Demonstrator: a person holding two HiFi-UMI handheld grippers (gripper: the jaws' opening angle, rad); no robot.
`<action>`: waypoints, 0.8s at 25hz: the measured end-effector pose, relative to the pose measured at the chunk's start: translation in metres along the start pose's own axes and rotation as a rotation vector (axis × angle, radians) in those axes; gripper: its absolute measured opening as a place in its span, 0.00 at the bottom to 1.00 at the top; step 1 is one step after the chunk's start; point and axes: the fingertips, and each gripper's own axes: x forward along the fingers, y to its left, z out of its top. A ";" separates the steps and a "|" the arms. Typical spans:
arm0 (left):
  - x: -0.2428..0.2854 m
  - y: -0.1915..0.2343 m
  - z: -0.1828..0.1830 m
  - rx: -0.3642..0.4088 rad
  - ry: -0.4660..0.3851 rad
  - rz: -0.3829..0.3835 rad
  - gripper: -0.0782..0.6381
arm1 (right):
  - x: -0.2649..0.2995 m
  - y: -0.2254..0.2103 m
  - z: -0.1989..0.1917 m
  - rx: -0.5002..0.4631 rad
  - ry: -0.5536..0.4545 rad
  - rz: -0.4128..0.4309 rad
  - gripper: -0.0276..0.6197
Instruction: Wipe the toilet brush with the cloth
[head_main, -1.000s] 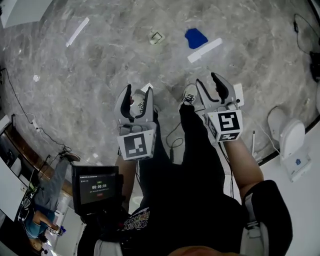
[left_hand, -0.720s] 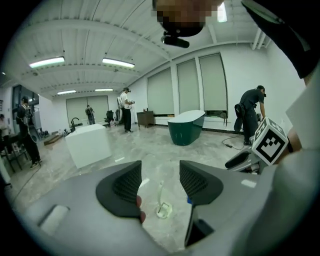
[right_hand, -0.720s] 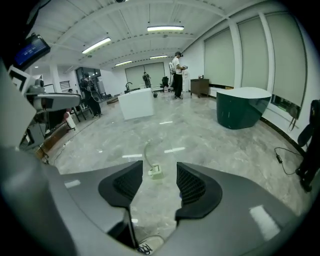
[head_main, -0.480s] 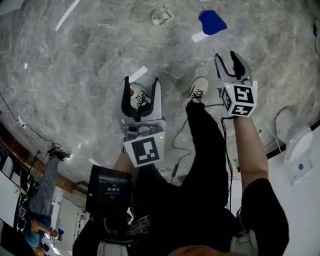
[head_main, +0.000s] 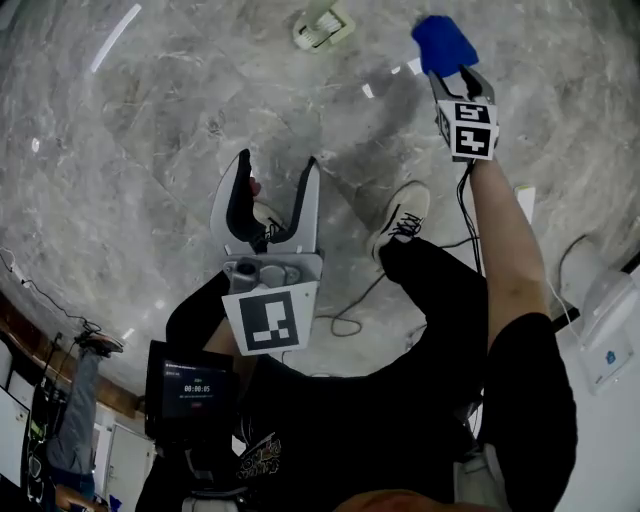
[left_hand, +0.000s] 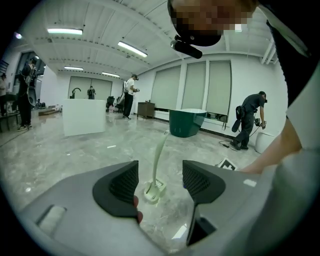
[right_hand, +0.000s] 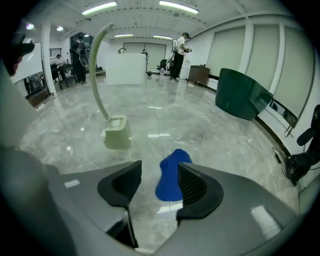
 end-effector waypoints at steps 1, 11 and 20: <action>0.005 0.000 -0.001 0.010 -0.007 -0.018 0.50 | 0.018 -0.006 -0.008 -0.013 0.016 -0.016 0.40; 0.044 0.024 -0.002 0.095 -0.142 0.025 0.50 | 0.136 -0.038 -0.052 0.049 0.081 -0.072 0.43; 0.066 0.029 0.008 0.110 -0.148 0.021 0.50 | 0.162 -0.044 -0.042 -0.185 0.182 -0.189 0.20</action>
